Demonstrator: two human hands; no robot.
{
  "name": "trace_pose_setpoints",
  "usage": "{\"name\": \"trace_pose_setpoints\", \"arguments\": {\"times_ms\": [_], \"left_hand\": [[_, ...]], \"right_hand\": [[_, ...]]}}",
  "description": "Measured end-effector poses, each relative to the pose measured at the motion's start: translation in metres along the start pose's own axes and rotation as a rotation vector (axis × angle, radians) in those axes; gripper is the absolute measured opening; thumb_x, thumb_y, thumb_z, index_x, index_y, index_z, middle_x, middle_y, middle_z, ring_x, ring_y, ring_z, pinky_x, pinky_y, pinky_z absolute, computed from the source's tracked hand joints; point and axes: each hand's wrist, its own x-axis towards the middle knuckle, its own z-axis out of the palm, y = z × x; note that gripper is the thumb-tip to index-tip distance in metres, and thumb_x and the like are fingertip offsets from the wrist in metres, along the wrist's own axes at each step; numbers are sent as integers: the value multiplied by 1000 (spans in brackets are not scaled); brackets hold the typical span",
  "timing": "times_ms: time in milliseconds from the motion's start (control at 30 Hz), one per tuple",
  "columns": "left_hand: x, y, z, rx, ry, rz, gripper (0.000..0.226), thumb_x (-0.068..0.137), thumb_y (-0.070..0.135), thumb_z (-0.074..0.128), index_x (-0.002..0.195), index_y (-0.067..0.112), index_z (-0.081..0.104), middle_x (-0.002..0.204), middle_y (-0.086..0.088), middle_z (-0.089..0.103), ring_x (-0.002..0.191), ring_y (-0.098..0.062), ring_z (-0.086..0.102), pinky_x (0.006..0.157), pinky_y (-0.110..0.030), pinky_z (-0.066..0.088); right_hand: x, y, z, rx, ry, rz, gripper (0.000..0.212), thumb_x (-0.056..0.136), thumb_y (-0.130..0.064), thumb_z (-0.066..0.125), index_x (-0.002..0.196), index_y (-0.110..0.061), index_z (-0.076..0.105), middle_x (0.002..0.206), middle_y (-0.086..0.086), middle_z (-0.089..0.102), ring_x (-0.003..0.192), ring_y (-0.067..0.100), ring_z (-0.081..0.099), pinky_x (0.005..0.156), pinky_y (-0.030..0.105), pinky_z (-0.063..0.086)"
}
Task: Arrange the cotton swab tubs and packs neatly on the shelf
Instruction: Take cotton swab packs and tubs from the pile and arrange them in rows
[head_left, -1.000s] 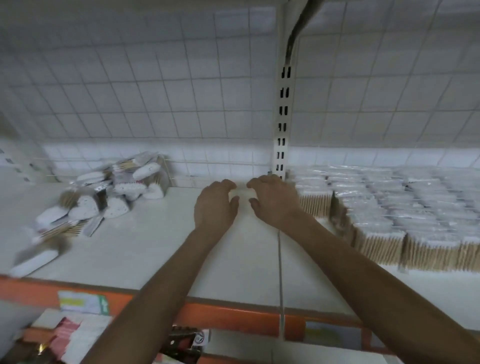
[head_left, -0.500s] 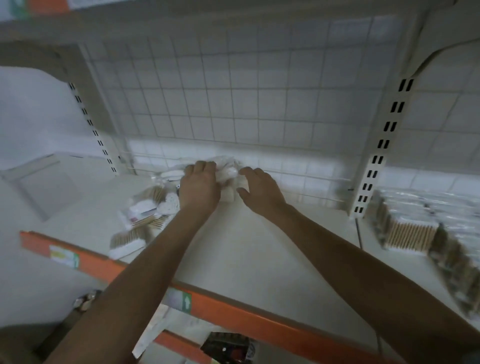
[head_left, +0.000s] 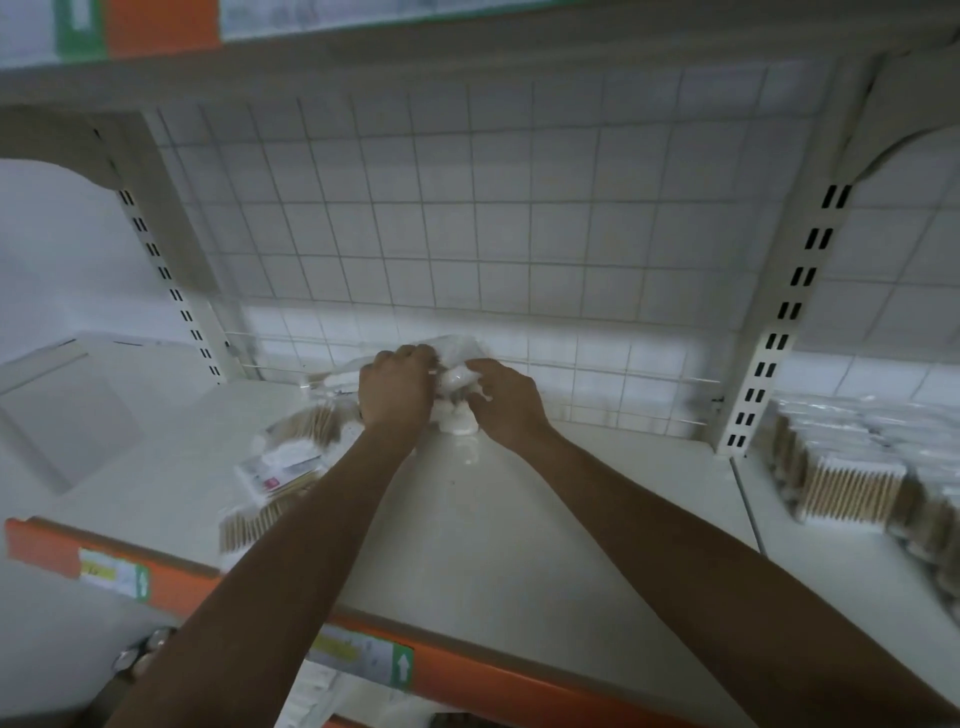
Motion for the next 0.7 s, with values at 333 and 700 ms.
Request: {"name": "trace_pose_setpoints", "arguments": {"times_ms": [333,700], "left_hand": [[-21,30,-11,-49,185,199,4,71,13,71,68,12,70,60,-5,63,55,-27,58,54,-31,47],[-92,104,-13,-282,270,373,10,70,2,75,73,11,71,65,-5,66,49,-24,59,41,-30,48]], "right_hand": [[-22,16,-27,81,213,87,26,86,-12,61,110,-16,69,107,0,70,95,13,65,87,14,41],[-108,61,-105,115,374,230,10,82,-16,69,91,-16,72,84,-5,67,77,9,62,77,20,48]]}}
